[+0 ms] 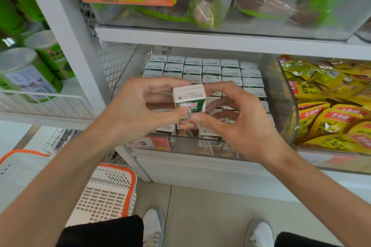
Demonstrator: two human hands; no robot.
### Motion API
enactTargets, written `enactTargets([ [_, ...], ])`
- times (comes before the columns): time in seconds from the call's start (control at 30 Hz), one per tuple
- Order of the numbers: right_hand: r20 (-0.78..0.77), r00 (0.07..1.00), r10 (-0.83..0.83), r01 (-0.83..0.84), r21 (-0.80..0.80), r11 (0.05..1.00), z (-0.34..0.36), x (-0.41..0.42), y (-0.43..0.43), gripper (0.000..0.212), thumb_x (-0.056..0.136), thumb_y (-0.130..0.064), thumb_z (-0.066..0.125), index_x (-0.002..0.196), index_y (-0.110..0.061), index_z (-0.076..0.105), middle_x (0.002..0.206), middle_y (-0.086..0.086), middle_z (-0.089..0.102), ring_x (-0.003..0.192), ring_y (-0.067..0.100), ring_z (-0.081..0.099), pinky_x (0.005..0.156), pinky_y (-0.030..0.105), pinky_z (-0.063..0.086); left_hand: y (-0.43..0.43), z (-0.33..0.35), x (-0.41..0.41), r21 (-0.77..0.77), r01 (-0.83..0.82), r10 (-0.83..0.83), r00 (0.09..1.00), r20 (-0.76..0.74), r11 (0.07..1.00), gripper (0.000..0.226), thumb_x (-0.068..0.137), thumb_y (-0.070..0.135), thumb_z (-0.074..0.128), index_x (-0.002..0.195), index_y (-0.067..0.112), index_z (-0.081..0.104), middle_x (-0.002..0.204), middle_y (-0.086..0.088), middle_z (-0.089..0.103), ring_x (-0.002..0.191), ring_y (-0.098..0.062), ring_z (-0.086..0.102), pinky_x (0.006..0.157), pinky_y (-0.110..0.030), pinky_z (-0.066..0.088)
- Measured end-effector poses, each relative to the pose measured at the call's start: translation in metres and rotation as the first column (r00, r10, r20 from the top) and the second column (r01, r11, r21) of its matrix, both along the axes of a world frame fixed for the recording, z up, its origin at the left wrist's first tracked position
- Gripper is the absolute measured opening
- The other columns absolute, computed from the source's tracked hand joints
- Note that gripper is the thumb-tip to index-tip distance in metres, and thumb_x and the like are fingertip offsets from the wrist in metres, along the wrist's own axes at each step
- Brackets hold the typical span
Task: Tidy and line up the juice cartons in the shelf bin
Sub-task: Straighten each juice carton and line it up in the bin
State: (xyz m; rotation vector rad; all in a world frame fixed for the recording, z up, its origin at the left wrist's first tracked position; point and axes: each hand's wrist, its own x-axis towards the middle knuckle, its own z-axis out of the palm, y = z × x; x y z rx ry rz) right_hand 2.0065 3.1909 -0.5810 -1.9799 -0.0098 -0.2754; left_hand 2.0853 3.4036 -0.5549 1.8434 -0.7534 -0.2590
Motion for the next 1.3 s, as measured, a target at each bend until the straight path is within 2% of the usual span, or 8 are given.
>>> enactTargets([
  [0.1,-0.030,0.998,0.053,-0.052,0.033,0.998,-0.003,0.002,0.000,0.033,0.087,-0.025,0.085,0.117,-0.028,0.072,0.114,-0.014,0.076,0.093,0.013,0.075,0.085,0.031,0.063,0.008,0.001,0.003,0.054,0.051,-0.050,0.998,-0.023,0.997,0.046,0.082,0.014,0.085,0.123,0.031,0.073,0.114,0.021,0.078,0.109,0.001,0.072,0.090,-0.011,0.054],
  [0.33,0.014,0.989,0.146,-0.146,-0.016,0.989,-0.005,0.001,-0.004,0.040,0.086,-0.019,0.088,0.120,-0.028,0.071,0.106,-0.010,0.077,0.089,0.015,0.076,0.083,0.026,0.062,0.010,-0.001,0.005,0.100,0.086,-0.083,0.996,-0.030,0.991,0.044,0.082,0.029,0.085,0.124,0.033,0.073,0.121,0.022,0.075,0.121,0.004,0.065,0.103,-0.024,0.054],
  [0.47,-0.067,0.980,0.185,-0.193,-0.131,0.972,-0.012,0.002,-0.006,0.039,0.083,-0.021,0.090,0.117,-0.031,0.072,0.103,-0.014,0.078,0.095,0.010,0.075,0.085,0.033,0.061,0.005,-0.007,0.003,0.189,0.064,-0.068,0.998,0.017,0.980,0.037,0.078,0.030,0.085,0.114,0.036,0.077,0.108,0.028,0.076,0.105,0.009,0.069,0.091,-0.007,0.050],
  [0.7,-0.113,0.989,0.096,-0.137,-0.440,0.888,-0.005,0.002,-0.034,0.032,0.085,-0.033,0.087,0.114,-0.037,0.076,0.101,-0.027,0.069,0.100,-0.007,0.061,0.078,0.005,0.042,-0.002,-0.022,0.006,0.389,0.031,-0.079,0.991,0.108,0.921,0.033,0.081,0.034,0.086,0.113,0.038,0.077,0.109,0.023,0.073,0.108,0.009,0.062,0.094,-0.010,0.047],
  [0.8,-0.185,0.980,0.077,-0.168,-0.549,0.819,0.002,-0.001,-0.045,0.025,0.084,-0.042,0.085,0.107,-0.039,0.077,0.100,-0.024,0.066,0.097,-0.005,0.058,0.078,0.010,0.043,-0.003,-0.026,0.008,0.475,0.039,-0.129,0.979,0.160,0.879,0.036,0.081,0.045,0.082,0.116,0.041,0.075,0.115,0.026,0.064,0.120,0.000,0.052,0.102,-0.024,0.043],
  [0.93,-0.198,0.975,0.105,-0.210,-0.641,0.738,0.005,-0.001,-0.044,0.034,0.084,-0.045,0.084,0.114,-0.032,0.078,0.106,-0.016,0.066,0.102,0.008,0.058,0.091,0.029,0.048,-0.004,-0.031,0.010,0.430,0.054,-0.131,0.980,0.153,0.901,0.030,0.084,0.041,0.080,0.114,0.042,0.076,0.111,0.021,0.058,0.105,-0.002,0.057,0.090,-0.021,0.045],
  [1.1,-0.221,0.967,0.125,-0.248,-0.725,0.642,0.006,0.006,-0.042,0.039,0.086,-0.048,0.082,0.120,-0.033,0.073,0.103,-0.019,0.057,0.098,0.004,0.047,0.081,0.024,0.038,-0.009,-0.033,0.008,0.377,0.046,-0.105,0.985,0.136,0.925,0.032,0.084,0.040,0.081,0.115,0.043,0.075,0.097,0.018,0.066,0.093,-0.007,0.061,0.075,-0.015,0.047],
  [1.3,-0.268,0.946,0.182,-0.315,-0.632,0.708,0.004,0.011,-0.047,0.034,0.086,-0.046,0.083,0.115,-0.031,0.073,0.098,-0.019,0.059,0.091,0.005,0.052,0.078,0.022,0.041,-0.013,-0.033,0.006,0.359,0.057,-0.101,0.989,0.105,0.931,0.031,0.083,0.038,0.081,0.113,0.044,0.076,0.097,0.024,0.070,0.094,-0.003,0.063,0.074,-0.014,0.046],
])
